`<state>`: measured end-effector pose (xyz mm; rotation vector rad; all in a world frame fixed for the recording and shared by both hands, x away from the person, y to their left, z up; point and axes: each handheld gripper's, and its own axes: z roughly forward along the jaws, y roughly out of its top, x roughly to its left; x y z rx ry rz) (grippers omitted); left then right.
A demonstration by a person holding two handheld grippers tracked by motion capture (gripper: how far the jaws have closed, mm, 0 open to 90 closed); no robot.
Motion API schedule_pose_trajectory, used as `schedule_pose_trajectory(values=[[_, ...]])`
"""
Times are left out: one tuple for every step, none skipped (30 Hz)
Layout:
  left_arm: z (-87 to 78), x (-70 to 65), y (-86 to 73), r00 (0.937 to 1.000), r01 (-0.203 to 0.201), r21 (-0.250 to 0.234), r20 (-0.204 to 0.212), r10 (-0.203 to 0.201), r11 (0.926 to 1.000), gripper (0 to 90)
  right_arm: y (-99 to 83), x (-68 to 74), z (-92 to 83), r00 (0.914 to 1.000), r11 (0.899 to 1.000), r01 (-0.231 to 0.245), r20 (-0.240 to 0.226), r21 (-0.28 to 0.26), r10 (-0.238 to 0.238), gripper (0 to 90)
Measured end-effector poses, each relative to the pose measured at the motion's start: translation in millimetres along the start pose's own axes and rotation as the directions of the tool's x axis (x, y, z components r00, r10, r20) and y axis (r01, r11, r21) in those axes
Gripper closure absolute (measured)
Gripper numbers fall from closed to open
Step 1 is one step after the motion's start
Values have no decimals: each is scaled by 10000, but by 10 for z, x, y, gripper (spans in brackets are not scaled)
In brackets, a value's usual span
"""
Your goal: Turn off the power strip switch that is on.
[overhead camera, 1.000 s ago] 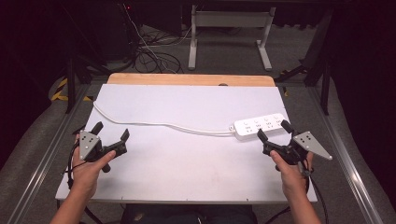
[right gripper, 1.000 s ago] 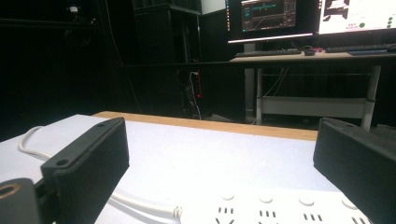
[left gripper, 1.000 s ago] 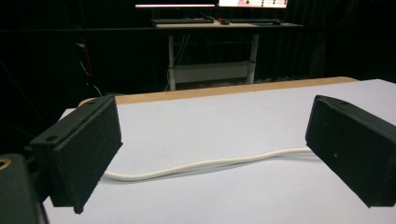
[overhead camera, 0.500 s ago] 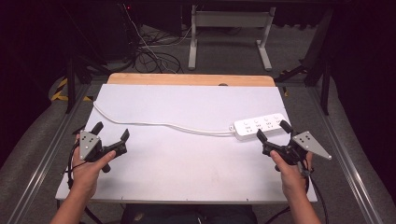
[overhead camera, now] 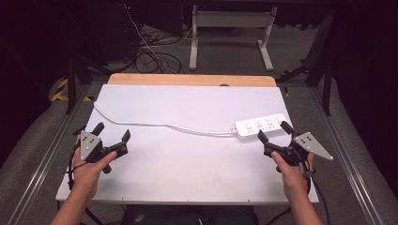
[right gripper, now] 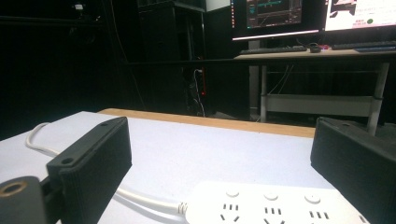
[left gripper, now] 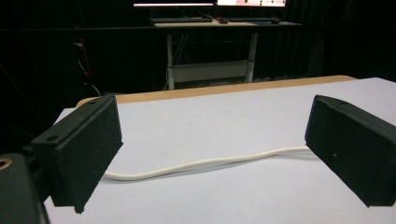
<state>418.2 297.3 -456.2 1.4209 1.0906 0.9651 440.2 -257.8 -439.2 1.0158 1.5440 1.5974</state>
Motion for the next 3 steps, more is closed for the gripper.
schedule_pose_trajectory(values=[[0, 0, 0, 10000, 9, -4, -3, -9, 10000, 44, -1, 0, -1, 10000, 10000, 13, 14, 4, -13, 58], [1, 1, 0, 10000, 10, -4, 2, -10, 10000, 44, -2, 0, -1, 10000, 10000, 1, 17, 2, -1, 58], [2, 1, 0, 10000, 14, -7, 5, -14, 10000, 45, -3, 0, -1, 10000, 10000, 3, 6, 14, -3, 58]])
